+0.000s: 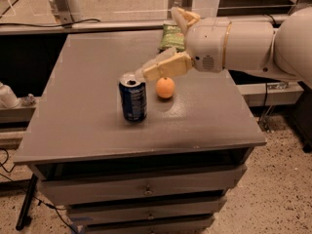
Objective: Pick pepsi can
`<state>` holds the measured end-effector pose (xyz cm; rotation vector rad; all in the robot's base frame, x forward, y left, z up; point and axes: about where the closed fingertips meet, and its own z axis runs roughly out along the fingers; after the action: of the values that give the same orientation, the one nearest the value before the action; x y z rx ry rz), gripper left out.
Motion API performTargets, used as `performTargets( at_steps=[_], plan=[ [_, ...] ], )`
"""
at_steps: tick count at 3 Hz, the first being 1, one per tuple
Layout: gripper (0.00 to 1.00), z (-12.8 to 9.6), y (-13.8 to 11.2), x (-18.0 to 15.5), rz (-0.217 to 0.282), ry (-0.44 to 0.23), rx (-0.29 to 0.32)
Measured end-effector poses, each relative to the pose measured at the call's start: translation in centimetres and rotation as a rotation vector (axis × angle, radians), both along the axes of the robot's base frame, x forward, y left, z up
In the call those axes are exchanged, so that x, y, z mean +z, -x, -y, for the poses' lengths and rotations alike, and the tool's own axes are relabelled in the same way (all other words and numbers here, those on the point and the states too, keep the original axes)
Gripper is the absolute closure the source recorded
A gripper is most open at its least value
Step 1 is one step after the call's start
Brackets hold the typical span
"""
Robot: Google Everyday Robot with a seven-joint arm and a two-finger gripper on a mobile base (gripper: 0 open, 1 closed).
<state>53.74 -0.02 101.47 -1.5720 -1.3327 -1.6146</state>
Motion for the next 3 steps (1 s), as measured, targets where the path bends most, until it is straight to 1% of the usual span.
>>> performTargets(
  at_steps=[1,2,3],
  plan=[
    [0.0,-0.2,0.0,-0.2,-0.016,0.002,0.011],
    [0.0,1.4,-2.0,-0.3,0.007,0.056,0.024],
    [0.0,7.8,-5.1,2.9,0.085,0.019,-0.031]
  ],
)
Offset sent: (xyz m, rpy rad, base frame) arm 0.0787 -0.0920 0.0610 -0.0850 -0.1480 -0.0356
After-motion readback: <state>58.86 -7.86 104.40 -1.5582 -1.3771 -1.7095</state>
